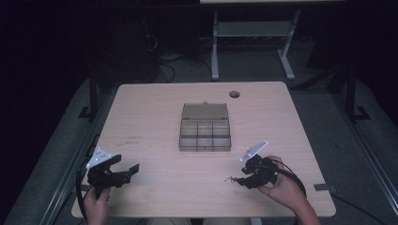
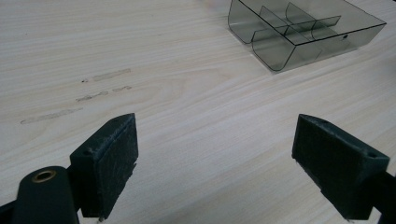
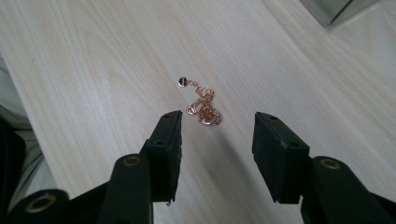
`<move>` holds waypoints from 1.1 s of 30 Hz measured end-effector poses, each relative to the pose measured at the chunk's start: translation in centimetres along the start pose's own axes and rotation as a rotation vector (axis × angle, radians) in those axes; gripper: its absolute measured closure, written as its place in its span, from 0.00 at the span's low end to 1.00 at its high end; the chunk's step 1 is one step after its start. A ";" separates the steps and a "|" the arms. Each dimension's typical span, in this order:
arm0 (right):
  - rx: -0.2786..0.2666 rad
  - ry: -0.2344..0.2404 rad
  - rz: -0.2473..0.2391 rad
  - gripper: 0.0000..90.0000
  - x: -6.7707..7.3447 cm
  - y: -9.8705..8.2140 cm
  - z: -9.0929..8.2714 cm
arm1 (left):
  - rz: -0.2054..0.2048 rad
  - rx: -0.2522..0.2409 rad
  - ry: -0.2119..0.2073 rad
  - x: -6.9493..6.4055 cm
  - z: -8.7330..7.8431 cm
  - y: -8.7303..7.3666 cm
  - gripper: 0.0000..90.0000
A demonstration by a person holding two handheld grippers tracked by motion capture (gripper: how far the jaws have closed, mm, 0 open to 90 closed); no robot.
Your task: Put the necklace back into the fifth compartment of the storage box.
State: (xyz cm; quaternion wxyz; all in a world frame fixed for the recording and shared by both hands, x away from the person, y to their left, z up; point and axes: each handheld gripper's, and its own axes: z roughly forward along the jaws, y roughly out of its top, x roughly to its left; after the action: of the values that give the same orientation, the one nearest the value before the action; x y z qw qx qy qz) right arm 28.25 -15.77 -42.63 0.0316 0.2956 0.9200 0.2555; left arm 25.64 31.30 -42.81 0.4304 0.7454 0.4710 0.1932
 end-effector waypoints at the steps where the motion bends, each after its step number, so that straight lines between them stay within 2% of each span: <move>1: 0.000 -0.002 -0.006 0.59 0.0 0.1 0.1 | -0.001 -0.002 0.001 0.0 0.0 0.0 0.16; 3: 0.015 -0.005 0.002 0.61 0.1 0.4 0.5 | -0.005 -0.002 0.002 0.0 0.0 0.0 0.16; 7: 0.027 -0.014 -0.025 0.63 0.1 0.9 1.2 | -0.005 -0.004 0.002 0.0 -0.1 0.0 0.16; 16: 0.055 0.004 -0.036 0.68 0.4 1.7 2.3 | -0.010 -0.006 0.001 0.1 -0.1 0.0 0.16; 22: 0.085 -0.012 -0.048 0.72 0.5 2.0 2.9 | -0.012 -0.005 -0.002 0.1 -0.1 0.0 0.16; 25: 0.107 -0.024 -0.065 0.80 0.7 2.1 3.4 | -0.002 -0.006 0.000 0.2 -0.1 0.0 0.16; 27: 0.110 -0.024 -0.064 0.82 0.8 2.2 3.4 | -0.008 -0.009 0.000 0.2 -0.2 0.0 0.16; 29: 0.117 -0.032 -0.076 0.88 0.8 2.3 3.4 | -0.014 -0.009 0.002 0.2 -0.2 0.0 0.16; 33: 0.129 -0.026 -0.077 0.92 1.0 2.6 3.4 | -0.013 -0.006 -0.001 0.2 -0.1 0.0 0.16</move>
State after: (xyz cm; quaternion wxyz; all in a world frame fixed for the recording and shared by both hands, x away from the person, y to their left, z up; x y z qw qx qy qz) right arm 29.51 -11.88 -44.19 0.0342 0.2647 0.9447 0.1904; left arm 25.64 31.57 -42.77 0.4344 0.7409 0.4751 0.1914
